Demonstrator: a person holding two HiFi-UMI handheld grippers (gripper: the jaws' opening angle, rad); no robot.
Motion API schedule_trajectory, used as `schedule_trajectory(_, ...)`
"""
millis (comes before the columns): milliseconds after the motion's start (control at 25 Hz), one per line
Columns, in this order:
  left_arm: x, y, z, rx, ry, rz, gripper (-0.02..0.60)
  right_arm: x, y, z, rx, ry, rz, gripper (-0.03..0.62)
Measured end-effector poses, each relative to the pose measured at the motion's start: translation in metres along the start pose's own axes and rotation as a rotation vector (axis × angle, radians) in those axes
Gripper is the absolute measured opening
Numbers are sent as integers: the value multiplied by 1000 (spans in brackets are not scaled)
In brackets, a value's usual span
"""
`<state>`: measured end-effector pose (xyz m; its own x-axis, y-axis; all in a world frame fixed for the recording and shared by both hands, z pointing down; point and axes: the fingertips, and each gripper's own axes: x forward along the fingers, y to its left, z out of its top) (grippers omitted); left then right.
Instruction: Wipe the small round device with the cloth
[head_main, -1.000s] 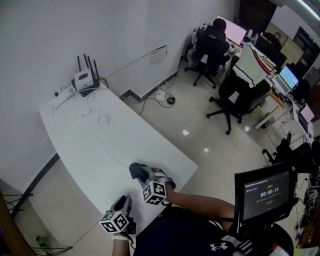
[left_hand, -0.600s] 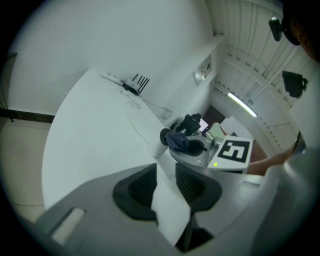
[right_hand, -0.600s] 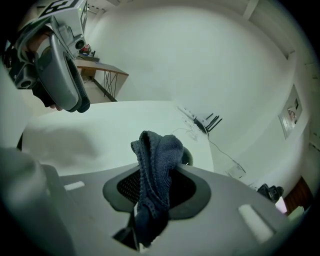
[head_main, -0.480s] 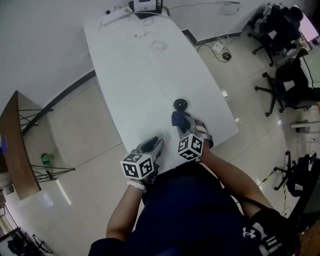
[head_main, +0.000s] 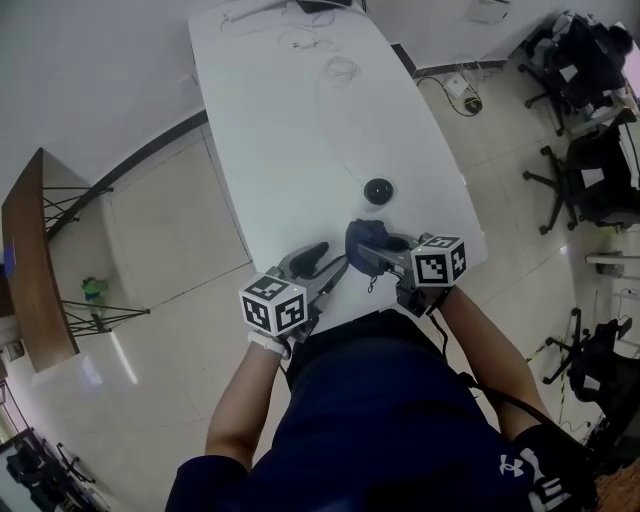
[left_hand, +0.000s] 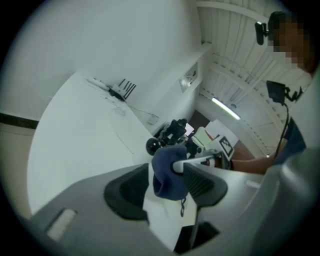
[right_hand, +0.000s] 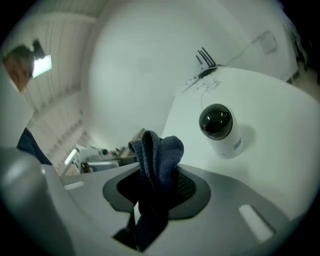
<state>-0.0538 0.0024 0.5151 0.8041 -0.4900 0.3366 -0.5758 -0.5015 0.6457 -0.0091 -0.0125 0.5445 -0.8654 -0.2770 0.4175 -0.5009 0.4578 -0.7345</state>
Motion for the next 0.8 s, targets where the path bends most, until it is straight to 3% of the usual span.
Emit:
schedule_trajectory(160, 11, -26, 20, 69, 10, -140, 300, -33, 29, 40, 127, -141, 229, 118)
schedule_trajectory(400, 26, -82, 38, 83, 34, -421, 306, -60, 63, 59, 75, -174, 441, 164)
schedule_trajectory(480, 32, -89, 38, 112, 40, -434, 277, -63, 74, 58, 57, -162, 481, 185)
schedule_trajectory(560, 37, -88, 37, 126, 33, -410, 210, -64, 77, 57, 48, -158, 478, 213)
schedule_trajectory(680, 36, -79, 36, 86, -1, -378, 145, -68, 66, 61, 56, -200, 413, 239)
schedule_trajectory(800, 27, -63, 46, 20, -80, -333, 122, -83, 48, 71, 87, -294, 331, 241)
